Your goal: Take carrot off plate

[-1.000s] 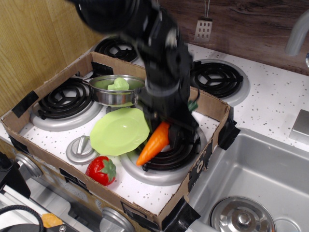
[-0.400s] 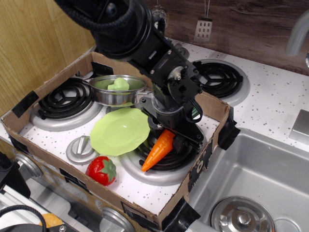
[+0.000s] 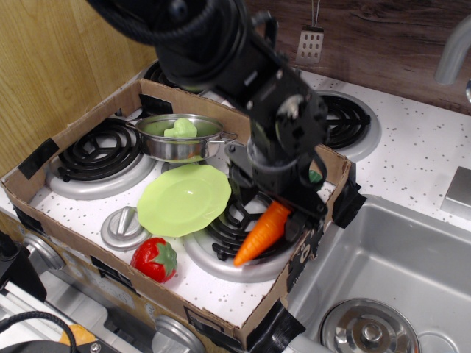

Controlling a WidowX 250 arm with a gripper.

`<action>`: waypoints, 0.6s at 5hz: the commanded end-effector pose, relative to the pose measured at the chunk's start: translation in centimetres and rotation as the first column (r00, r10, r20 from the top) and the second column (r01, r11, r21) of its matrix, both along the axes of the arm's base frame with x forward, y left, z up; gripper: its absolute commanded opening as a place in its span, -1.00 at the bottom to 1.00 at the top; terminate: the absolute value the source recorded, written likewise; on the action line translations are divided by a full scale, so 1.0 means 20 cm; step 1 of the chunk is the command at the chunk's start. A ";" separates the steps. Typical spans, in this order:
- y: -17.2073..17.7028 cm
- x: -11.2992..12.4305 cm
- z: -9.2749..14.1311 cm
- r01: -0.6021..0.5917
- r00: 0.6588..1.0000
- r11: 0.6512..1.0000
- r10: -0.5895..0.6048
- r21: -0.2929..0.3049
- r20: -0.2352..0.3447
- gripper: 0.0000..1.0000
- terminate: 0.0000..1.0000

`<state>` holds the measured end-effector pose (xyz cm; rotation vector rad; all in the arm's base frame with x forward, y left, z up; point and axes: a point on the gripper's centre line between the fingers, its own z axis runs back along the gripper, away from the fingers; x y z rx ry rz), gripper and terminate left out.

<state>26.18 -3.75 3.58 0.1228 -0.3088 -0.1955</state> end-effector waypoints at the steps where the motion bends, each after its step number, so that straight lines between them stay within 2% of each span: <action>1: -0.02 0.11 0.21 0.035 0.999 0.999 -0.036 0.020 0.036 1.00 -1.00; 3: -0.03 0.14 0.33 0.066 0.998 0.998 -0.067 0.020 0.016 1.00 -1.00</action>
